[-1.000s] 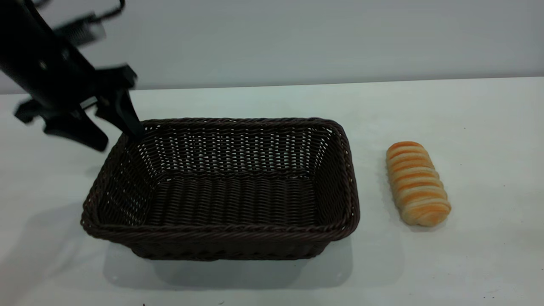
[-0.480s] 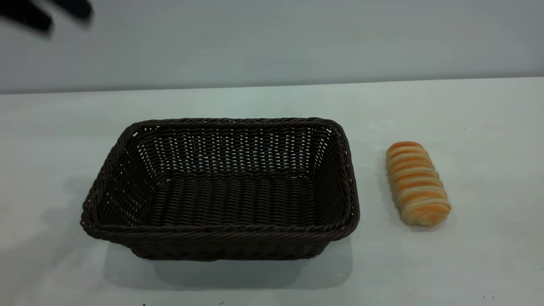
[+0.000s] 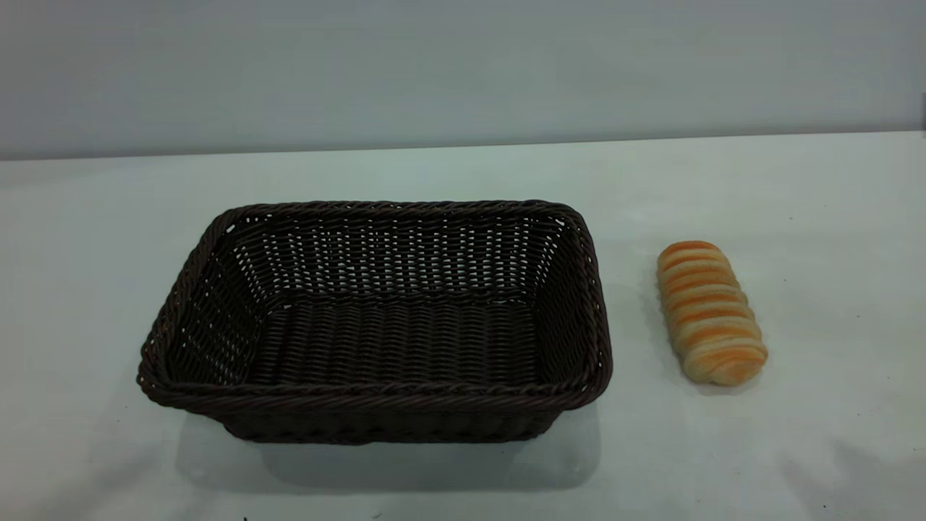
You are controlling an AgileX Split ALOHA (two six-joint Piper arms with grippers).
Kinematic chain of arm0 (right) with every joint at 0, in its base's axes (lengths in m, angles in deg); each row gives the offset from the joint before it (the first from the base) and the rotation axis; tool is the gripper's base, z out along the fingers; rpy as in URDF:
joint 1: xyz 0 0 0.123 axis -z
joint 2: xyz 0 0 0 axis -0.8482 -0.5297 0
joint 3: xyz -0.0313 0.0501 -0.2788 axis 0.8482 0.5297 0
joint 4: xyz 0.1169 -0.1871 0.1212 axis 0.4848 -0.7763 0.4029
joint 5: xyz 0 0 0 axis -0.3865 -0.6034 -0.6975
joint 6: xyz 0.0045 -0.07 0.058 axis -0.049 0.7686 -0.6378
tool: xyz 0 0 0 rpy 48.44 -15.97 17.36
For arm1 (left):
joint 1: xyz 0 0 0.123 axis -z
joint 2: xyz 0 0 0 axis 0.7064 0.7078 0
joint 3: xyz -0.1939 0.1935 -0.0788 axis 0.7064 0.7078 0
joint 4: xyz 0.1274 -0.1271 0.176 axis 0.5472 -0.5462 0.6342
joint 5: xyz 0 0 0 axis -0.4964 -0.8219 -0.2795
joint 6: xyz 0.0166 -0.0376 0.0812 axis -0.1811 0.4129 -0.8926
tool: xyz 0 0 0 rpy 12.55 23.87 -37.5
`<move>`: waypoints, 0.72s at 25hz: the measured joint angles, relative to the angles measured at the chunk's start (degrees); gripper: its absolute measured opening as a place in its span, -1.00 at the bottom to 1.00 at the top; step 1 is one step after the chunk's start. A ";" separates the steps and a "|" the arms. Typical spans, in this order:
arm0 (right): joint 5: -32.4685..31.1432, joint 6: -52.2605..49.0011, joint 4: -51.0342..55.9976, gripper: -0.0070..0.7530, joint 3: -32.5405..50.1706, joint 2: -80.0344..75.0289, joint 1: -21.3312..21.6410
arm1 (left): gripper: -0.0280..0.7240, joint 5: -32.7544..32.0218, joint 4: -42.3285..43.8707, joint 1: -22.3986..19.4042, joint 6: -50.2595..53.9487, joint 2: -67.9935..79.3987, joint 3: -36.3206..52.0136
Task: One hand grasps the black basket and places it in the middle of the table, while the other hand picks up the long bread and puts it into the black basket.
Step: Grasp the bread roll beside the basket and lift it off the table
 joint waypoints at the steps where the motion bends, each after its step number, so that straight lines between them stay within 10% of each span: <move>1: 0.10 4.30 3.28 0.07 -1.00 -2.94 0.00 | 0.63 -0.50 -0.22 0.00 -0.08 -2.68 0.00; 18: 2.62 19.66 13.13 0.07 -15.51 -37.11 0.00 | 0.63 -16.72 9.12 0.00 10.06 -23.72 0.00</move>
